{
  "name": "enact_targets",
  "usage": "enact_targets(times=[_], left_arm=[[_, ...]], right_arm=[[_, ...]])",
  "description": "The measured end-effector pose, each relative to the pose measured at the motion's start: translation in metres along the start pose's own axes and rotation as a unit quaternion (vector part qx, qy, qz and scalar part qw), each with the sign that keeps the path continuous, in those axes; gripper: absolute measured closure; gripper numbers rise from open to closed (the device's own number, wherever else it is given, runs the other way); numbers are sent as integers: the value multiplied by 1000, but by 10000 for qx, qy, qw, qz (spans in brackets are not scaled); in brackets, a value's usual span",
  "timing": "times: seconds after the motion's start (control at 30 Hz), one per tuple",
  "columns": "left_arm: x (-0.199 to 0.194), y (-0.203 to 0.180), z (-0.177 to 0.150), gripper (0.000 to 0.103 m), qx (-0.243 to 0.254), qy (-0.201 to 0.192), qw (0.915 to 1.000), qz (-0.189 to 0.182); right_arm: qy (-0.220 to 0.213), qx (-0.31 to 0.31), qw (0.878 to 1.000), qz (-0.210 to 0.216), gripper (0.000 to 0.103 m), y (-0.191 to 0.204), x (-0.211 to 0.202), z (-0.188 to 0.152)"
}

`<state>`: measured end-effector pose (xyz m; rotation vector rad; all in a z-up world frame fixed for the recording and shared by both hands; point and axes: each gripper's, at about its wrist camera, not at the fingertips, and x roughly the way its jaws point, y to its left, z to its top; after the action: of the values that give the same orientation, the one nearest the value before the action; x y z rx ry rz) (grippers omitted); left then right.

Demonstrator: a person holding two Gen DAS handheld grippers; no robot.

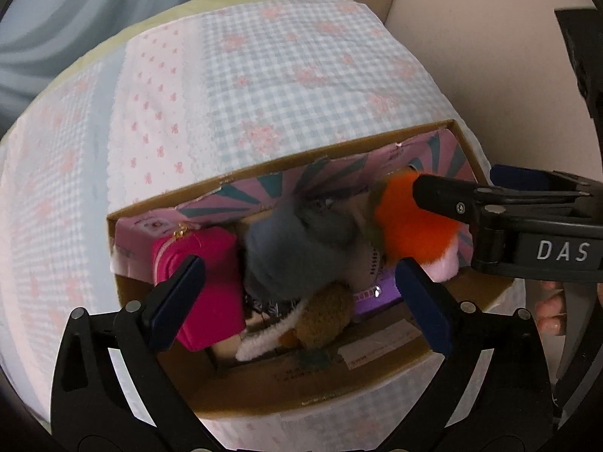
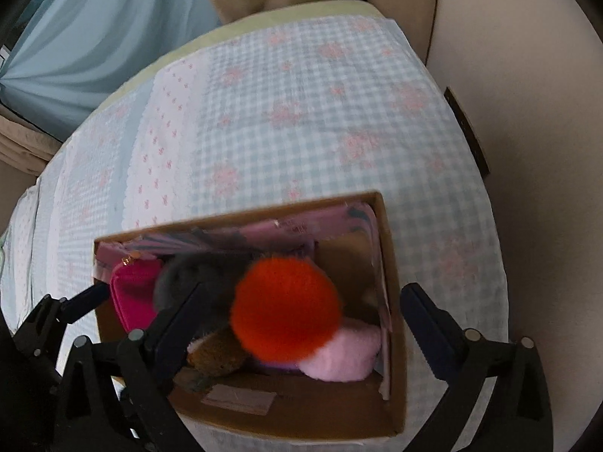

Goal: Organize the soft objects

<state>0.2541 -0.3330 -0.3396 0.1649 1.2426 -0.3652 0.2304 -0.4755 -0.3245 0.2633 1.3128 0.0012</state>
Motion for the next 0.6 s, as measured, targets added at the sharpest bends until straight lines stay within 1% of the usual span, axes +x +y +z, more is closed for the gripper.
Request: enact_targets(times=[0.07,0.17,0.33,0.47,0.53,0.6], left_arm=[[-2,1,-3,3,-56,15,10000,-36],[-6,2,-7,3,-91,10,9999,-68],[-23,4,-11,3,-67,-129,9999,-79],[-46,11,-15,3,-145,-324,9993,-153],[-67,15,-18,3,-174,-470,9986,-155],[-88,20,-23,3,-194,-632,9977,-163]], right_arm=[[45,80,9999,46,2,-4,0,-4],[2,127,9999,-22,2,-5,-6,-8],[-135,128,9998,-52,2,2,-26,-16],[-340,83,9994,-85,2,17,-60,-26],[-447,50,9989,-103,2,26,-76,-31],[-601,-11,9981,-117,2,39,-103,-37]])
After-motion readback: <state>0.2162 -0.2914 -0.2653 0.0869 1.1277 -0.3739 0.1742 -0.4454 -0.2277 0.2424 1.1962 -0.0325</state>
